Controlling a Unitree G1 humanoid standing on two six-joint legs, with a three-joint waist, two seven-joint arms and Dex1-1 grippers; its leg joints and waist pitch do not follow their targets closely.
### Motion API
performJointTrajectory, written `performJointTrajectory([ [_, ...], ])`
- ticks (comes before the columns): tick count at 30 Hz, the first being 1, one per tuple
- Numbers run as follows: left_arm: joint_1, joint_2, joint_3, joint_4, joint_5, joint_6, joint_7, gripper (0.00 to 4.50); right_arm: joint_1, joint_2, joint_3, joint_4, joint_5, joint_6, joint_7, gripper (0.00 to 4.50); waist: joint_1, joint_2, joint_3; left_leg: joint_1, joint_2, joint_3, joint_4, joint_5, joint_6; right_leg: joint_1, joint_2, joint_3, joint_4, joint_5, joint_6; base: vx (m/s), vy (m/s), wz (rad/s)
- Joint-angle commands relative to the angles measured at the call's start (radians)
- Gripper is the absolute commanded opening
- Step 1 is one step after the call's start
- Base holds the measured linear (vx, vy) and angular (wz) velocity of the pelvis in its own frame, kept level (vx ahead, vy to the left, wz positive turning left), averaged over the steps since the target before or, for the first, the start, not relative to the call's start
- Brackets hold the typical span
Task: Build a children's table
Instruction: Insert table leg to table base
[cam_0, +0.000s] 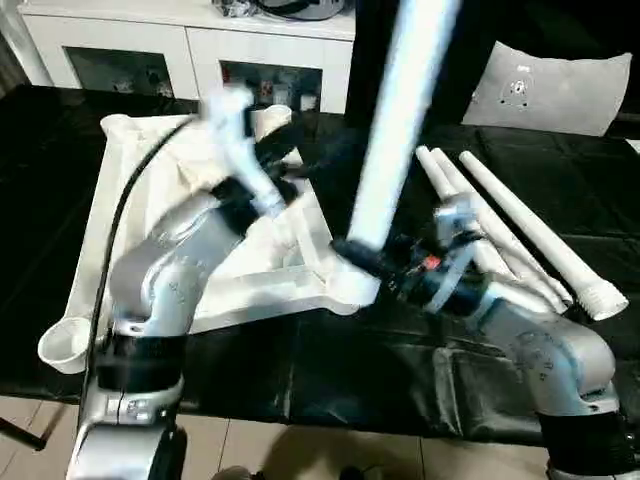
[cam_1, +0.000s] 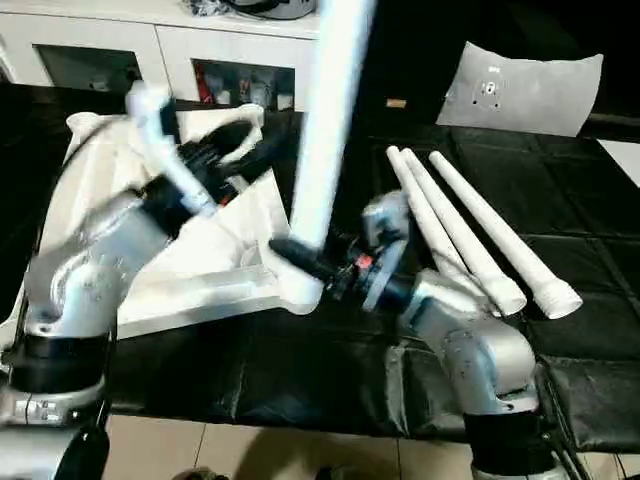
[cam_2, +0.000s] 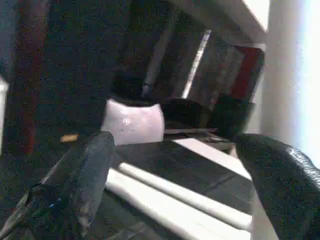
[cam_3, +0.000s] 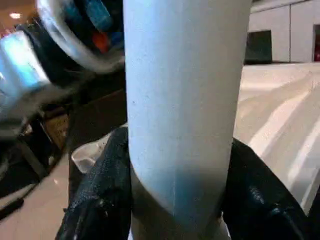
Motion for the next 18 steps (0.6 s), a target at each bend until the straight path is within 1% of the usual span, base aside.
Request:
performJointTrajectory([
  [1,-0.011,0.012,-0.072,-0.093,-0.028,0.052,-0.048,4.5,-0.029,-0.012,0.018,0.044,-0.08,-0.036,-0.056,1.9,0.0,0.009,-0.067,-0.003,0.047,-0.01,-0.072,-0.09,0.019,0.058,-0.103,0.052,-0.085,-0.43,-0.08,0.0,0.0,0.0],
  [2,-0.01,0.014,-0.083,-0.103,-0.028,0.058,-0.051,4.5,-0.031,-0.012,0.021,0.049,-0.087,-0.04,-0.061,1.9,-0.001,0.008,-0.068,-0.002,0.049,-0.011,-0.072,-0.094,0.015,0.057,-0.104,0.052,-0.084,-0.438,-0.079,0.0,0.0,0.0],
  [3,-0.008,0.021,-0.111,-0.113,-0.011,0.059,-0.055,4.5,-0.034,-0.013,0.028,0.054,-0.098,-0.048,-0.066,1.9,-0.002,0.008,-0.069,-0.002,0.046,-0.01,-0.07,-0.094,0.016,0.058,-0.103,0.053,-0.087,-0.441,-0.079,0.0,0.0,0.0],
  [4,-0.005,0.029,-0.157,-0.117,0.035,0.052,-0.058,4.5,-0.037,-0.012,0.036,0.056,-0.107,-0.055,-0.071,1.9,-0.001,0.008,-0.067,-0.002,0.047,-0.011,-0.072,-0.099,0.018,0.056,-0.101,0.052,-0.088,-0.447,-0.075,0.0,0.0,0.0],
  [6,0.0,0.016,-0.179,-0.105,0.061,0.044,-0.05,4.5,-0.039,-0.01,0.046,0.059,-0.127,-0.061,-0.078,1.9,-0.002,0.008,-0.068,-0.004,0.046,-0.009,-0.07,-0.097,0.025,0.057,-0.098,0.052,-0.088,-0.436,-0.066,0.0,0.0,0.0],
  [10,-0.001,-0.005,-0.165,-0.067,0.094,0.022,-0.018,4.5,-0.039,-0.007,0.047,0.058,-0.138,-0.059,-0.081,1.9,-0.004,0.009,-0.069,-0.005,0.044,-0.01,-0.069,-0.095,0.027,0.059,-0.096,0.05,-0.089,-0.426,-0.056,0.0,0.0,0.0],
  [12,-0.007,0.002,-0.122,-0.035,0.112,-0.005,0.001,4.5,-0.043,-0.012,0.04,0.067,-0.151,-0.046,-0.109,1.9,-0.005,0.007,-0.07,-0.009,0.041,-0.01,-0.069,-0.091,0.031,0.061,-0.094,0.049,-0.091,-0.429,-0.046,0.0,0.0,0.0],
  [14,-0.005,0.014,-0.1,-0.034,0.102,-0.023,-0.01,4.5,-0.045,-0.011,0.03,0.076,-0.149,-0.043,-0.115,1.9,-0.007,0.008,-0.071,-0.007,0.04,-0.01,-0.068,-0.089,0.029,0.06,-0.094,0.048,-0.091,-0.424,-0.047,0.0,0.0,0.0],
  [15,0.009,0.017,-0.068,-0.076,0.027,-0.017,-0.056,4.5,-0.043,-0.008,0.015,0.082,-0.141,-0.036,-0.125,1.9,-0.007,0.01,-0.072,-0.005,0.041,-0.011,-0.068,-0.092,0.029,0.059,-0.095,0.048,-0.091,-0.426,-0.05,0.0,0.0,0.0],
  [16,0.011,0.016,-0.063,-0.083,0.015,-0.016,-0.063,4.5,-0.042,-0.008,0.013,0.082,-0.141,-0.035,-0.127,1.9,-0.006,0.011,-0.073,-0.005,0.044,-0.011,-0.069,-0.086,0.025,0.059,-0.097,0.049,-0.086,-0.405,-0.067,0.0,0.0,0.0],
  [17,0.021,0.008,-0.04,-0.114,-0.04,-0.002,-0.084,4.5,-0.041,-0.005,0.007,0.085,-0.142,-0.042,-0.132,1.9,-0.005,0.014,-0.074,-0.004,0.048,-0.012,-0.069,-0.081,0.025,0.058,-0.097,0.051,-0.083,-0.373,-0.084,0.0,0.0,0.0],
  [18,0.026,-0.001,-0.026,-0.129,-0.071,0.013,-0.087,4.5,-0.041,0.003,0.0,0.092,-0.151,-0.062,-0.144,1.9,-0.004,0.013,-0.076,-0.005,0.049,-0.011,-0.068,-0.073,0.024,0.06,-0.098,0.052,-0.077,-0.348,-0.097,0.0,0.0,0.0],
])
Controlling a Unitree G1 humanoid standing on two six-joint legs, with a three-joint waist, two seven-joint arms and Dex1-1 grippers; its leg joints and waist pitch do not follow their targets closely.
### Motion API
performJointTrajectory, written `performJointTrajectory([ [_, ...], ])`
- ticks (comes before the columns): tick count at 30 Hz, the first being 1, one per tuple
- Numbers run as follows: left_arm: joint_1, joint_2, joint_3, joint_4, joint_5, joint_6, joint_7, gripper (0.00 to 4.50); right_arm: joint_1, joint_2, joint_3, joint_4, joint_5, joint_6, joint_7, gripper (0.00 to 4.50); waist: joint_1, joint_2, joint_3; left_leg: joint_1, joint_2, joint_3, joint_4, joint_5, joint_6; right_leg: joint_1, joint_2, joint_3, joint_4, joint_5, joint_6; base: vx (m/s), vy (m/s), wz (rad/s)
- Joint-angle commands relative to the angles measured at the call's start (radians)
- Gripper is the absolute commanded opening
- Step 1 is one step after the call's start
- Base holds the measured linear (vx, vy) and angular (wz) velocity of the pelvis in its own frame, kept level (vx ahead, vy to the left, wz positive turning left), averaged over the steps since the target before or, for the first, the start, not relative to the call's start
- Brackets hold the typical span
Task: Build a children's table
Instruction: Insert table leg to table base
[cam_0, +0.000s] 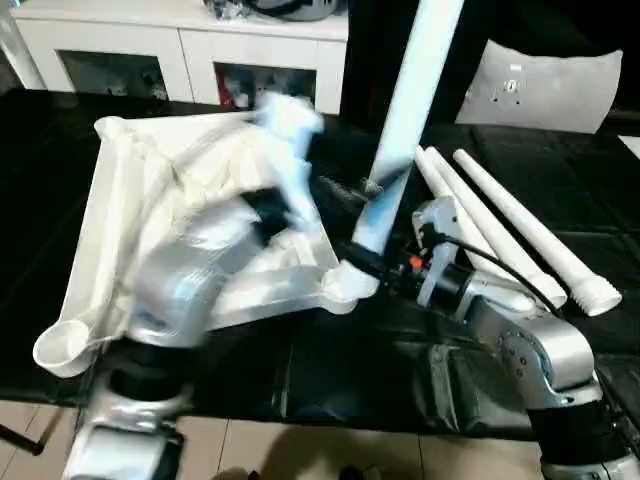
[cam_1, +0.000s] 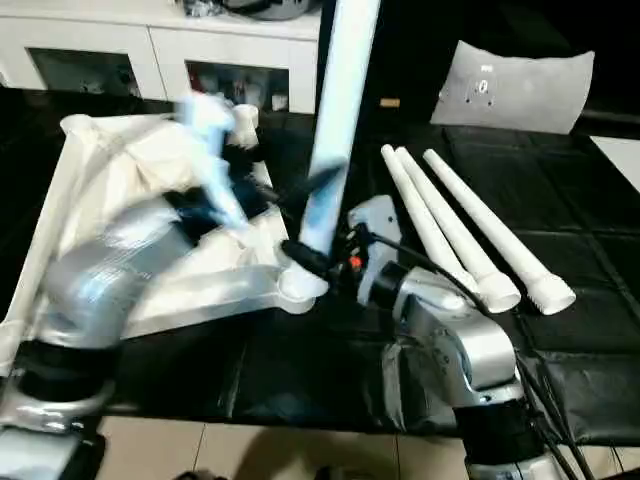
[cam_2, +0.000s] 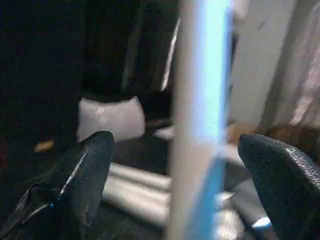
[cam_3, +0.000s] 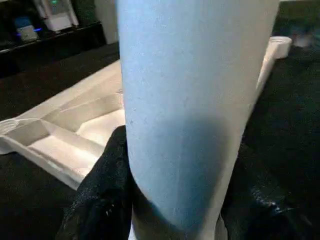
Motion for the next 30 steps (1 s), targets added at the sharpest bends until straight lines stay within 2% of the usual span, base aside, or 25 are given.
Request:
performJointTrajectory([
  [1,0.009,-0.016,0.025,-0.058,-0.081,0.028,-0.032,4.5,-0.018,0.014,-0.028,0.007,-0.016,-0.03,-0.036,1.9,0.0,0.014,-0.075,-0.001,0.053,-0.012,-0.07,-0.066,0.025,0.06,-0.098,0.052,-0.073,-0.311,-0.118,0.0,0.0,0.0],
  [2,0.014,-0.023,0.034,-0.07,-0.106,0.039,-0.038,4.5,-0.021,0.016,-0.028,0.012,-0.025,-0.029,-0.048,1.9,0.0,0.015,-0.075,-0.001,0.054,-0.01,-0.069,-0.062,0.023,0.061,-0.099,0.054,-0.069,-0.288,-0.135,0.0,0.0,0.0],
  [4,0.016,-0.038,0.047,-0.071,-0.122,0.036,-0.032,4.5,-0.024,0.015,-0.022,0.016,-0.035,-0.028,-0.052,1.9,0.0,0.013,-0.072,-0.003,0.051,-0.008,-0.07,-0.075,0.023,0.063,-0.098,0.054,-0.072,-0.296,-0.141,0.0,0.0,0.0],
  [6,-0.004,-0.061,0.076,-0.003,-0.08,0.006,0.03,4.5,-0.025,0.013,-0.011,0.002,-0.016,-0.015,-0.026,1.9,-0.001,0.011,-0.068,-0.002,0.046,-0.007,-0.071,-0.106,0.028,0.064,-0.094,0.052,-0.082,-0.357,-0.108,0.0,0.0,0.0],
  [7,-0.025,-0.063,0.077,0.064,0.0,-0.017,0.098,4.5,-0.023,0.009,0.0,-0.01,-0.013,-0.021,-0.005,1.9,-0.002,0.008,-0.068,-0.003,0.043,-0.006,-0.07,-0.11,0.03,0.065,-0.094,0.051,-0.086,-0.376,-0.094,0.0,0.0,0.0],
  [8,-0.05,-0.05,0.063,0.128,0.096,-0.026,0.177,4.5,-0.019,0.007,0.009,-0.02,-0.013,-0.031,0.012,1.9,-0.003,0.008,-0.068,-0.001,0.04,-0.008,-0.071,-0.118,0.036,0.063,-0.088,0.048,-0.091,-0.413,-0.054,0.0,0.0,0.0],
  [9,-0.063,-0.042,0.055,0.16,0.145,-0.03,0.22,4.5,-0.016,0.006,0.013,-0.025,-0.012,-0.037,0.021,1.9,-0.003,0.007,-0.068,0.002,0.037,-0.008,-0.068,-0.127,0.039,0.061,-0.088,0.047,-0.096,-0.448,-0.014,0.0,0.0,0.0],
  [12,-0.089,-0.04,0.061,0.231,0.193,-0.015,0.303,4.5,-0.011,0.004,0.025,-0.041,-0.006,-0.026,0.032,1.9,-0.003,0.008,-0.07,-0.003,0.036,-0.012,-0.068,-0.11,0.034,0.063,-0.093,0.043,-0.099,-0.48,0.012,0.0,0.0,0.0],
  [14,-0.1,-0.048,0.067,0.247,0.184,-0.026,0.301,4.5,-0.007,0.003,0.033,-0.047,-0.011,-0.028,0.035,1.9,0.001,0.01,-0.076,-0.001,0.041,-0.013,-0.066,-0.084,0.04,0.058,-0.094,0.046,-0.093,-0.426,-0.021,0.0,0.0,0.0],
  [15,-0.108,-0.044,0.048,0.242,0.179,-0.024,0.274,4.5,-0.004,0.0,0.043,-0.049,-0.021,-0.034,0.037,1.9,0.002,0.01,-0.077,-0.002,0.044,-0.014,-0.067,-0.075,0.042,0.059,-0.095,0.046,-0.089,-0.402,-0.034,0.0,0.0,0.0],
  [16,-0.11,-0.043,0.04,0.238,0.177,-0.021,0.265,4.5,-0.003,0.0,0.045,-0.049,-0.024,-0.036,0.037,1.9,0.004,0.016,-0.079,-0.002,0.05,-0.016,-0.067,-0.055,0.047,0.059,-0.097,0.048,-0.079,-0.323,-0.075,0.0,0.0,0.0],
  [17,-0.11,-0.043,0.038,0.235,0.176,-0.02,0.261,4.5,-0.002,0.0,0.046,-0.049,-0.025,-0.036,0.037,1.9,0.004,0.016,-0.079,-0.002,0.05,-0.016,-0.067,-0.055,0.047,0.059,-0.097,0.048,-0.079,-0.323,-0.075,0.0,0.0,0.0],
  [18,-0.113,-0.051,0.01,0.204,0.164,-0.018,0.207,4.5,0.001,0.0,0.047,-0.047,-0.034,-0.04,0.033,1.9,0.008,0.019,-0.08,-0.001,0.051,-0.015,-0.066,-0.044,0.05,0.059,-0.099,0.051,-0.075,-0.283,-0.1,0.0,0.0,0.0],
  [19,-0.114,-0.057,-0.005,0.186,0.157,-0.016,0.174,4.5,0.002,-0.001,0.048,-0.045,-0.042,-0.043,0.031,1.9,0.011,0.018,-0.08,-0.004,0.053,-0.014,-0.066,-0.036,0.052,0.063,-0.103,0.053,-0.071,-0.259,-0.122,0.0,0.0,0.0],
  [21,-0.112,-0.06,-0.024,0.157,0.147,-0.001,0.148,4.5,0.005,-0.001,0.047,-0.041,-0.05,-0.045,0.026,1.9,0.015,0.02,-0.078,-0.004,0.058,-0.015,-0.068,-0.031,0.045,0.066,-0.106,0.054,-0.065,-0.221,-0.151,0.0,0.0,0.0],
  [22,-0.105,-0.052,-0.052,0.127,0.139,0.006,0.119,4.5,0.006,-0.008,0.053,-0.034,-0.067,-0.054,0.024,1.9,0.015,0.022,-0.078,-0.003,0.057,-0.014,-0.067,-0.035,0.043,0.066,-0.105,0.055,-0.063,-0.218,-0.156,0.0,0.0,0.0],
  [23,-0.099,-0.046,-0.069,0.107,0.134,0.01,0.102,4.5,0.008,-0.011,0.058,-0.03,-0.077,-0.061,0.023,1.9,0.015,0.019,-0.077,-0.004,0.057,-0.014,-0.069,-0.047,0.04,0.069,-0.106,0.055,-0.063,-0.226,-0.158,0.0,0.0,0.0],
  [25,-0.091,-0.042,-0.096,0.076,0.125,0.018,0.079,4.5,0.009,-0.006,0.058,-0.026,-0.08,-0.067,0.014,1.9,0.013,0.018,-0.074,-0.004,0.053,-0.012,-0.069,-0.075,0.036,0.069,-0.107,0.055,-0.071,-0.273,-0.149,0.0,0.0,0.0],
  [27,-0.087,-0.042,-0.112,0.065,0.129,0.018,0.068,4.5,0.008,-0.002,0.058,-0.022,-0.082,-0.07,0.008,1.9,0.01,0.017,-0.07,-0.004,0.05,-0.01,-0.07,-0.096,0.032,0.067,-0.105,0.054,-0.077,-0.332,-0.131,0.0,0.0,0.0],
  [29,-0.084,-0.045,-0.121,0.067,0.145,0.013,0.063,4.5,0.005,0.001,0.057,-0.017,-0.084,-0.071,0.006,1.9,0.004,0.012,-0.068,-0.005,0.043,-0.009,-0.069,-0.118,0.033,0.065,-0.101,0.049,-0.09,-0.425,-0.086,0.0,0.0,0.0],
  [30,-0.083,-0.049,-0.113,0.079,0.16,0.009,0.074,4.5,0.003,0.004,0.055,-0.013,-0.088,-0.072,0.001,1.9,0.003,0.014,-0.067,-0.006,0.042,-0.01,-0.068,-0.122,0.033,0.064,-0.1,0.048,-0.091,-0.444,-0.075,0.0,0.0,0.0],
])
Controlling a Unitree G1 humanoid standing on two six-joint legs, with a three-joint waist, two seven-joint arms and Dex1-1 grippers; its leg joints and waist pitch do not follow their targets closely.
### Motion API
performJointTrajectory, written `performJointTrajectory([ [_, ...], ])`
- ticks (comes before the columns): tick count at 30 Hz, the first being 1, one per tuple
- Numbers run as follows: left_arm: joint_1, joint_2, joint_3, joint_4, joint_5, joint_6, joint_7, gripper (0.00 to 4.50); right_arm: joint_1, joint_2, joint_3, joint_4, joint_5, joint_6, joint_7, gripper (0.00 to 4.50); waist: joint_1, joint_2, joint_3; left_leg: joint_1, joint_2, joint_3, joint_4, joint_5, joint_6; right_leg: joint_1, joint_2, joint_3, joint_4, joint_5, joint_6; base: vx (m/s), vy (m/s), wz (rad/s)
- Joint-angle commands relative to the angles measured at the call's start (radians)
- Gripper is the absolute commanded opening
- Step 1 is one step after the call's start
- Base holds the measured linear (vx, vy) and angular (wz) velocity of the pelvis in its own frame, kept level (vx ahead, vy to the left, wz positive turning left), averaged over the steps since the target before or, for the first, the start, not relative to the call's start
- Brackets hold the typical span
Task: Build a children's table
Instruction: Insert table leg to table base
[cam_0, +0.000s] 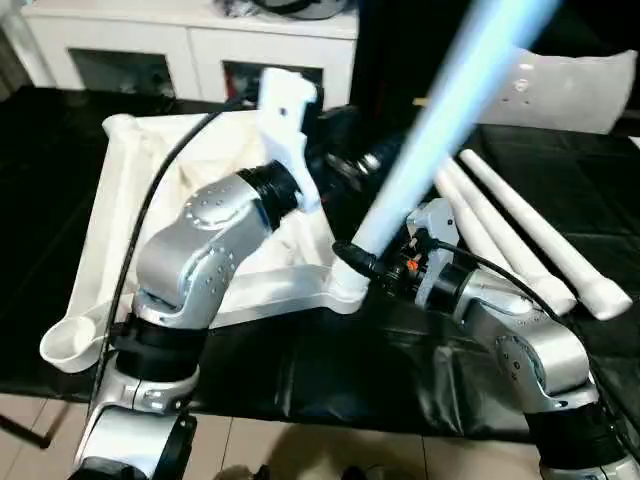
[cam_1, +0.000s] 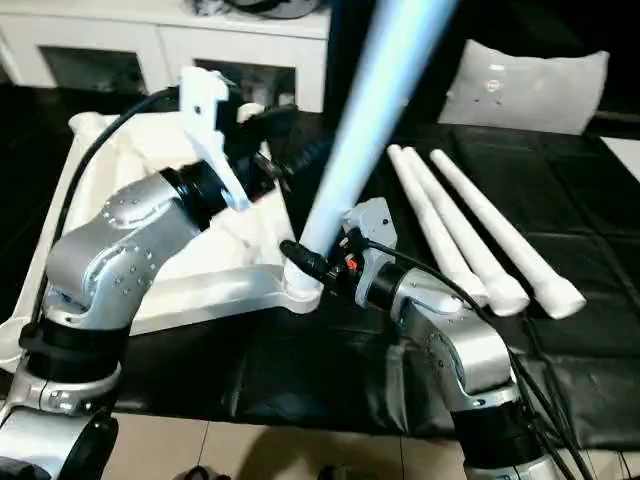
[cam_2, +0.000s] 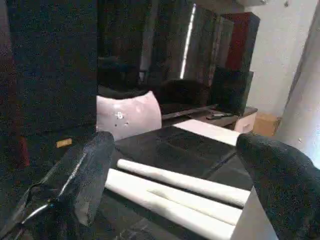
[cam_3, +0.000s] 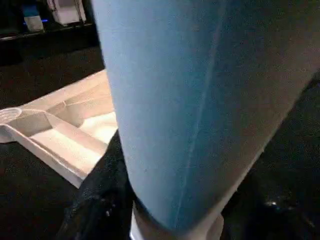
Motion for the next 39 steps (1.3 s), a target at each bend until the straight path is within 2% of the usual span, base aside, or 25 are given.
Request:
performJointTrajectory([
  [1,0.01,-0.008,-0.019,0.003,0.029,0.003,-0.003,4.5,-0.008,0.01,-0.003,0.015,-0.022,-0.002,-0.023,1.9,-0.001,0.005,-0.066,-0.002,0.04,-0.009,-0.069,-0.133,0.034,0.061,-0.098,0.048,-0.099,-0.477,-0.055,0.0,0.0,0.0],
  [3,0.01,-0.003,-0.009,0.014,0.041,-0.006,0.003,4.5,-0.011,0.012,-0.007,0.02,-0.029,0.0,-0.036,1.9,-0.003,0.006,-0.066,0.0,0.037,-0.009,-0.067,-0.138,0.033,0.057,-0.097,0.045,-0.104,-0.506,-0.037,0.0,0.0,0.0],
  [4,0.017,0.039,0.011,0.049,0.086,-0.042,0.017,4.5,-0.02,0.008,-0.019,0.031,-0.041,0.025,-0.066,1.9,-0.002,0.01,-0.067,0.002,0.038,-0.011,-0.068,-0.14,0.032,0.055,-0.096,0.044,-0.105,-0.507,-0.031,0.0,0.0,0.0],
  [5,0.021,0.051,0.014,0.053,0.095,-0.048,0.019,4.5,-0.02,0.007,-0.021,0.029,-0.041,0.031,-0.071,1.9,-0.005,0.01,-0.067,0.001,0.039,-0.014,-0.071,-0.144,0.031,0.054,-0.092,0.042,-0.103,-0.495,-0.027,0.0,0.0,0.0],
  [9,0.06,0.14,0.035,0.094,0.131,-0.077,-0.015,4.5,-0.019,0.018,-0.051,0.017,-0.045,0.035,-0.128,1.9,-0.009,0.015,-0.069,0.001,0.038,-0.013,-0.072,-0.141,0.028,0.053,-0.093,0.045,-0.098,-0.455,-0.029,0.0,0.0,0.0],
  [12,0.112,0.204,0.031,0.098,0.146,-0.073,-0.088,4.5,-0.015,0.013,-0.055,0.0,-0.055,0.081,-0.146,1.9,-0.007,0.02,-0.069,0.003,0.043,-0.015,-0.075,-0.121,0.025,0.054,-0.095,0.049,-0.09,-0.399,-0.053,0.0,0.0,0.0],
  [13,0.138,0.226,0.022,0.091,0.139,-0.055,-0.117,4.5,-0.012,0.01,-0.056,-0.005,-0.049,0.098,-0.148,1.9,-0.004,0.022,-0.068,0.002,0.047,-0.014,-0.077,-0.11,0.024,0.055,-0.097,0.052,-0.083,-0.357,-0.075,0.0,0.0,0.0],
  [15,0.138,0.226,0.022,0.091,0.139,-0.055,-0.117,4.5,-0.012,0.01,-0.056,-0.005,-0.049,0.098,-0.148,1.9,-0.003,0.024,-0.069,0.002,0.049,-0.014,-0.077,-0.096,0.023,0.057,-0.099,0.054,-0.076,-0.318,-0.094,0.0,0.0,0.0],
  [16,0.159,0.243,0.013,0.086,0.132,-0.038,-0.139,4.5,-0.01,0.011,-0.062,-0.002,-0.046,0.114,-0.157,1.9,0.0,0.025,-0.068,0.005,0.05,-0.012,-0.076,-0.099,0.024,0.054,-0.099,0.056,-0.077,-0.301,-0.11,0.0,0.0,0.0],
  [17,0.184,0.263,-0.007,0.078,0.137,-0.038,-0.161,4.5,-0.007,0.011,-0.068,0.001,-0.045,0.131,-0.17,1.9,0.002,0.02,-0.065,0.003,0.05,-0.012,-0.08,-0.093,0.024,0.056,-0.099,0.057,-0.072,-0.281,-0.123,0.0,0.0,0.0],
  [18,0.215,0.281,-0.031,0.071,0.135,-0.042,-0.195,4.5,-0.006,0.017,-0.081,0.009,-0.046,0.151,-0.196,1.9,0.001,0.018,-0.061,0.001,0.05,-0.013,-0.084,-0.109,0.022,0.057,-0.099,0.056,-0.073,-0.298,-0.125,0.0,0.0,0.0],
  [20,0.259,0.314,-0.078,0.068,0.155,-0.069,-0.245,4.5,-0.004,0.025,-0.097,0.017,-0.05,0.171,-0.232,1.9,-0.002,0.021,-0.056,0.003,0.049,-0.011,-0.087,-0.129,0.015,0.054,-0.101,0.059,-0.078,-0.35,-0.114,0.0,0.0,0.0],
  [21,0.272,0.322,-0.09,0.072,0.167,-0.077,-0.257,4.5,-0.003,0.025,-0.098,0.015,-0.054,0.178,-0.238,1.9,-0.001,0.027,-0.056,0.006,0.047,-0.011,-0.085,-0.143,0.009,0.053,-0.103,0.059,-0.082,-0.385,-0.101,0.0,0.0,0.0],
  [22,0.276,0.325,-0.096,0.077,0.177,-0.084,-0.259,4.21,-0.002,0.024,-0.098,0.012,-0.056,0.185,-0.242,1.9,-0.002,0.025,-0.055,0.005,0.047,-0.011,-0.086,-0.146,0.009,0.052,-0.102,0.06,-0.085,-0.396,-0.094,0.0,0.0,0.0],
  [25,0.282,0.331,-0.109,0.092,0.2,-0.106,-0.265,4.1,0.0,0.024,-0.101,0.004,-0.059,0.193,-0.248,1.9,-0.003,0.024,-0.051,0.008,0.044,-0.011,-0.087,-0.175,0.01,0.05,-0.102,0.058,-0.096,-0.465,-0.066,0.0,0.0,0.0],
  [30,0.291,0.36,-0.147,0.152,0.247,-0.141,-0.32,3.64,0.01,0.054,-0.151,-0.007,-0.039,0.068,-0.244,1.9,-0.006,0.025,-0.05,0.011,0.044,-0.012,-0.09,-0.184,0.013,0.045,-0.102,0.057,-0.098,-0.477,-0.044,0.0,0.0,0.0],
  [31,0.292,0.366,-0.153,0.166,0.254,-0.157,-0.334,3.51,0.016,0.06,-0.155,-0.011,-0.053,0.01,-0.248,1.9,-0.007,0.025,-0.051,0.011,0.045,-0.012,-0.09,-0.181,0.012,0.046,-0.101,0.058,-0.095,-0.465,-0.048,0.0,0.0,0.0],
  [32,0.294,0.368,-0.156,0.175,0.259,-0.177,-0.349,3.29,0.022,0.065,-0.159,-0.018,-0.059,-0.015,-0.256,1.9,-0.007,0.031,-0.05,0.012,0.046,-0.011,-0.09,-0.178,0.013,0.043,-0.101,0.059,-0.096,-0.452,-0.053,0.0,0.0,0.0],
  [34,0.297,0.369,-0.156,0.181,0.259,-0.191,-0.363,3.22,0.028,0.07,-0.165,-0.029,-0.058,-0.011,-0.266,1.9,-0.007,0.029,-0.051,0.011,0.046,-0.011,-0.092,-0.168,0.016,0.048,-0.101,0.06,-0.094,-0.43,-0.063,0.0,0.0,0.0],
  [35,0.3,0.37,-0.158,0.18,0.252,-0.193,-0.381,3.15,0.035,0.074,-0.169,-0.043,-0.047,-0.002,-0.263,1.9,-0.006,0.033,-0.051,0.01,0.047,-0.012,-0.092,-0.156,0.016,0.049,-0.101,0.061,-0.088,-0.406,-0.075,0.0,0.0,0.0],
  [36,0.3,0.37,-0.158,0.18,0.252,-0.193,-0.381,3.15,0.035,0.074,-0.169,-0.043,-0.047,-0.002,-0.263,1.9,-0.007,0.031,-0.051,0.01,0.047,-0.011,-0.092,-0.153,0.019,0.05,-0.101,0.061,-0.089,-0.398,-0.08,0.0,0.0,0.0],
  [37,0.302,0.37,-0.163,0.187,0.243,-0.192,-0.406,2.94,0.048,0.061,-0.163,-0.068,-0.017,0.028,-0.219,1.9,-0.007,0.035,-0.048,0.009,0.047,-0.01,-0.092,-0.153,0.022,0.05,-0.1,0.062,-0.089,-0.389,-0.092,0.0,0.0,0.0],
  [39,0.298,0.367,-0.168,0.205,0.244,-0.196,-0.421,2.76,0.059,0.05,-0.157,-0.083,0.006,0.042,-0.179,1.9,-0.005,0.035,-0.048,0.009,0.046,-0.009,-0.092,-0.158,0.029,0.052,-0.101,0.062,-0.09,-0.394,-0.092,0.0,0.0,0.0],
])
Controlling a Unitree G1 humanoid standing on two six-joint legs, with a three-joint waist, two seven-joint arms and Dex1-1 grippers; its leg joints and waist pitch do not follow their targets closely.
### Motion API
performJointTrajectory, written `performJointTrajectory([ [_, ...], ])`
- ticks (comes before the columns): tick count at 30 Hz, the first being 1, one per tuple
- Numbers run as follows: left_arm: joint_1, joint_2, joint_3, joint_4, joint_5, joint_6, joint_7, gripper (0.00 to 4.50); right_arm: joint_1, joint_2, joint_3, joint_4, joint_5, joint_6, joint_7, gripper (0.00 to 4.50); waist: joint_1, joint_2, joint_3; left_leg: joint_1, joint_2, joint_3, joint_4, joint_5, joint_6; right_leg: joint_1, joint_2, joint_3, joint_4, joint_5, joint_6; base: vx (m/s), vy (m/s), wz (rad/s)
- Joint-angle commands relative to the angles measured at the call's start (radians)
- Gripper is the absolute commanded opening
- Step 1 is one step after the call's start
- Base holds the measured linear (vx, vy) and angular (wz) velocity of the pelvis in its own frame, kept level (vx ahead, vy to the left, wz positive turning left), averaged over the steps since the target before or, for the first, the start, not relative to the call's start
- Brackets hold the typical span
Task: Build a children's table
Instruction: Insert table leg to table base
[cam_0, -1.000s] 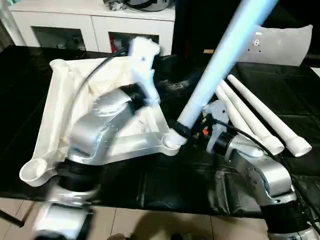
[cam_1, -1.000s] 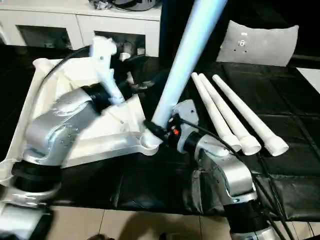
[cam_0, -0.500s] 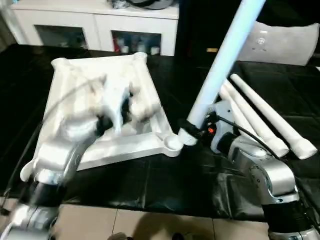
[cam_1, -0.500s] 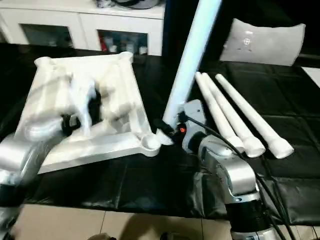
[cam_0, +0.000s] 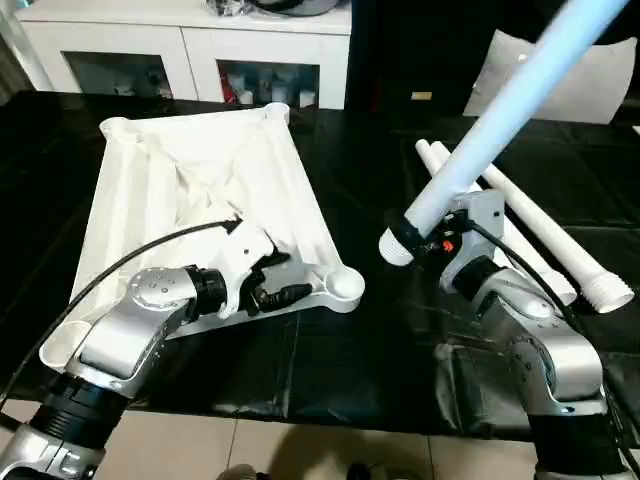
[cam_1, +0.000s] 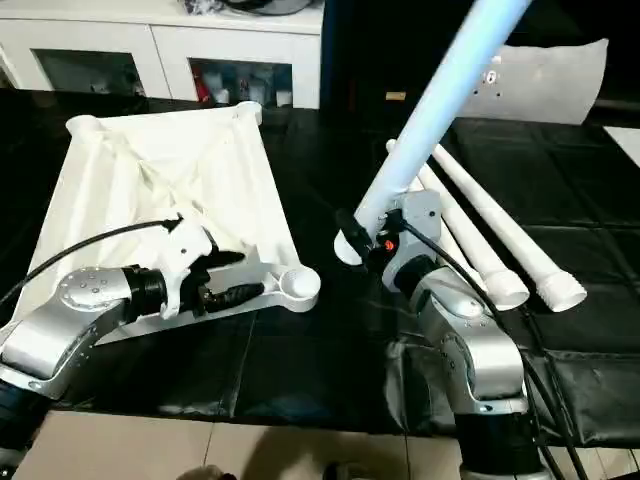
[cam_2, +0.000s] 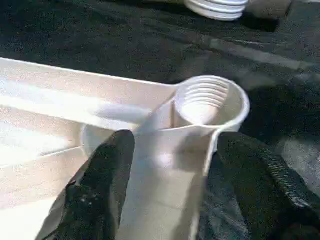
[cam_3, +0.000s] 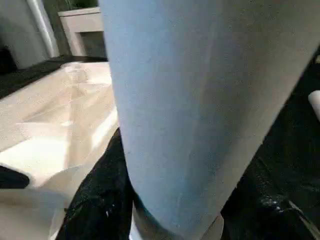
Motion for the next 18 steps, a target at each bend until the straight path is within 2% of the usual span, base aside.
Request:
performJointTrajectory([
  [1,-0.006,0.004,-0.013,0.025,0.001,-0.016,-0.025,2.71,0.013,-0.011,-0.002,-0.041,0.034,0.02,0.047,1.9,-0.004,0.01,-0.058,0.002,0.046,-0.012,-0.081,-0.158,0.034,0.055,-0.101,0.06,-0.087,-0.397,-0.09,0.0,0.0,0.0],
  [4,-0.006,0.017,-0.024,0.062,0.008,-0.044,-0.073,2.42,0.038,-0.03,0.016,-0.069,0.073,0.053,0.108,1.9,-0.004,0.014,-0.052,0.004,0.045,-0.013,-0.083,-0.175,0.04,0.052,-0.102,0.058,-0.095,-0.445,-0.078,0.0,0.0,0.0],
  [6,-0.005,0.021,-0.024,0.07,0.009,-0.049,-0.087,2.25,0.045,-0.034,0.022,-0.074,0.083,0.055,0.118,1.9,-0.006,0.013,-0.05,0.004,0.046,-0.015,-0.085,-0.186,0.038,0.051,-0.103,0.058,-0.097,-0.469,-0.074,0.0,0.0,0.0],
  [12,-0.014,0.04,-0.031,0.116,0.047,-0.081,-0.109,1.75,0.055,-0.049,0.042,-0.073,0.073,0.046,0.128,1.9,-0.009,0.012,-0.046,0.008,0.044,-0.014,-0.085,-0.204,0.035,0.044,-0.102,0.057,-0.106,-0.526,-0.054,0.0,0.0,0.0],
  [15,-0.026,0.042,-0.04,0.164,0.074,-0.112,-0.123,1.46,0.056,-0.061,0.053,-0.076,0.07,0.058,0.15,1.9,-0.009,0.014,-0.049,0.007,0.046,-0.016,-0.089,-0.183,0.041,0.048,-0.102,0.057,-0.103,-0.487,-0.051,0.0,0.0,0.0],
  [18,-0.029,0.042,-0.044,0.175,0.081,-0.121,-0.126,1.27,0.057,-0.067,0.056,-0.077,0.068,0.061,0.155,1.9,-0.006,0.015,-0.053,0.006,0.05,-0.015,-0.089,-0.152,0.044,0.051,-0.105,0.059,-0.095,-0.416,-0.078,0.0,0.0,0.0],
])
